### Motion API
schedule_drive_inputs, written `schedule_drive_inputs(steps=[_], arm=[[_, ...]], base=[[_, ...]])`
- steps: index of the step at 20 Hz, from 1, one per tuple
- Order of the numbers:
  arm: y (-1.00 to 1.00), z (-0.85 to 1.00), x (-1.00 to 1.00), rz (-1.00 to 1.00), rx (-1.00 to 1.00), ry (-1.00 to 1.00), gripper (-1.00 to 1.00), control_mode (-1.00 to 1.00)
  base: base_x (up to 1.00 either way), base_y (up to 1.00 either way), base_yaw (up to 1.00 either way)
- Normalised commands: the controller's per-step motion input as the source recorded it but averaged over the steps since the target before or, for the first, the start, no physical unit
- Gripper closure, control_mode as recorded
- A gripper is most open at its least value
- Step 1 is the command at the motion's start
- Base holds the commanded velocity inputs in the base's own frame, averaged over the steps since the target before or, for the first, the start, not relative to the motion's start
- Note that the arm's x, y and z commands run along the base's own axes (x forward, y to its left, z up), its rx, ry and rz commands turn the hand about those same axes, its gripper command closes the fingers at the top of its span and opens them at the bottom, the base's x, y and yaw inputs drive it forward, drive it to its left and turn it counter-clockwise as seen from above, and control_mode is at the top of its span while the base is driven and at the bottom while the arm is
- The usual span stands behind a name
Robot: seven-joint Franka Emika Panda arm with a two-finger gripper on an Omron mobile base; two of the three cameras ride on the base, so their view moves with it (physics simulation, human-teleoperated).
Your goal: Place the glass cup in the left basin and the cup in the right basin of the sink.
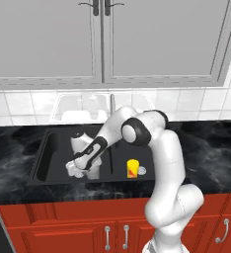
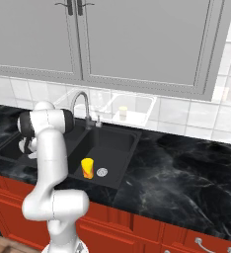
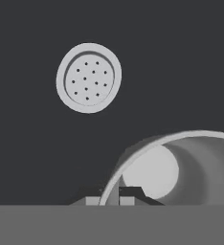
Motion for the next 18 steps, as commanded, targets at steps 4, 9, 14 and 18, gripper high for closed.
schedule_drive_inputs(steps=[4,9,14,18], arm=[[0.00,-0.14,0.01,0.00,0.00,0.00,1.00,-1.00],[0.00,-0.05,0.00,-0.02,-0.01,0.00,-1.00,-1.00],[0.00,0.01,-0.02,-0.06,-0.03,0.00,-1.00,-1.00],[0.00,0.10,-0.10,-0.10,0.00,0.00,-1.00,-1.00]], base=[[0.00,0.00,0.00],[0.00,0.00,0.00],[0.00,0.00,0.00],[0.00,0.00,0.00]])
